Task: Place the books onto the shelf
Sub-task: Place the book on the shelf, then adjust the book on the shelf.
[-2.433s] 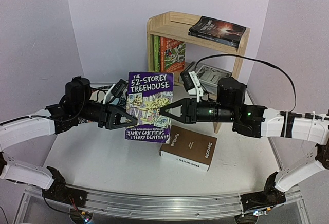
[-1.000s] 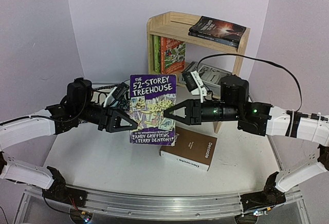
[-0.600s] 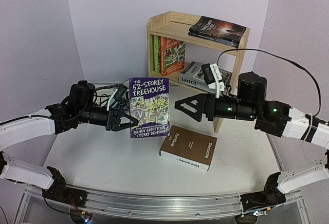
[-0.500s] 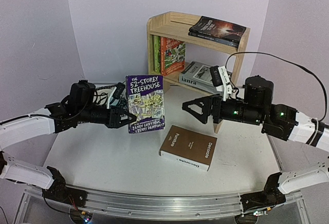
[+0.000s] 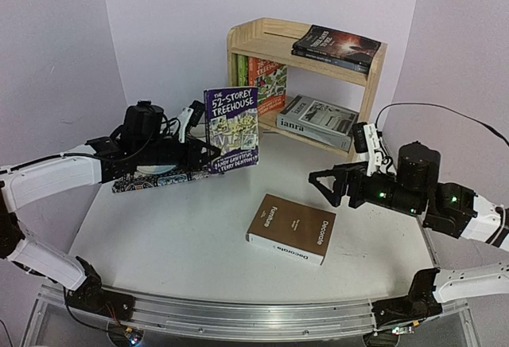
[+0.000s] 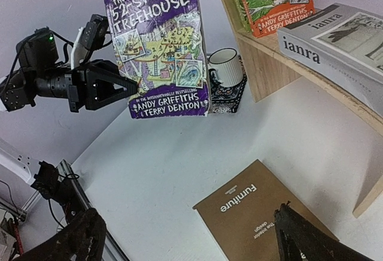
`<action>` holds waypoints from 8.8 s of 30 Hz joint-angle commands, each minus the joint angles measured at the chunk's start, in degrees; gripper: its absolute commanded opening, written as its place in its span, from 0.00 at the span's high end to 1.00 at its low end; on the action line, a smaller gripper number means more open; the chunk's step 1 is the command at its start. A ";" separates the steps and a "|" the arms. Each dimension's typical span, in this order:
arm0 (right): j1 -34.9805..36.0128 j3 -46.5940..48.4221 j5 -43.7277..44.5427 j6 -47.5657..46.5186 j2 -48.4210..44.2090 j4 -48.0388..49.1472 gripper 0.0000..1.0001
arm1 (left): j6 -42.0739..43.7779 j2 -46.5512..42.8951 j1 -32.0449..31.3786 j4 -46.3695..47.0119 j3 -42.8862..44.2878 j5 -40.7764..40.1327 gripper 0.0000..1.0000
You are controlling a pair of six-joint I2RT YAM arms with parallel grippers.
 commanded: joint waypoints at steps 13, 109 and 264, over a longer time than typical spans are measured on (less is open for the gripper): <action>-0.21 -3.31 4.74 -2.17 -6.37 -0.85 0.02 | 14.10 10.83 -0.18 7.71 16.62 -8.90 1.00; -0.20 -1.69 7.57 -4.70 -5.56 -4.30 0.02 | 9.15 31.18 -0.20 20.82 30.37 -16.70 0.99; -0.20 -0.55 7.85 -5.95 -3.90 -4.83 0.02 | 3.76 35.53 1.32 18.27 38.70 -22.60 0.57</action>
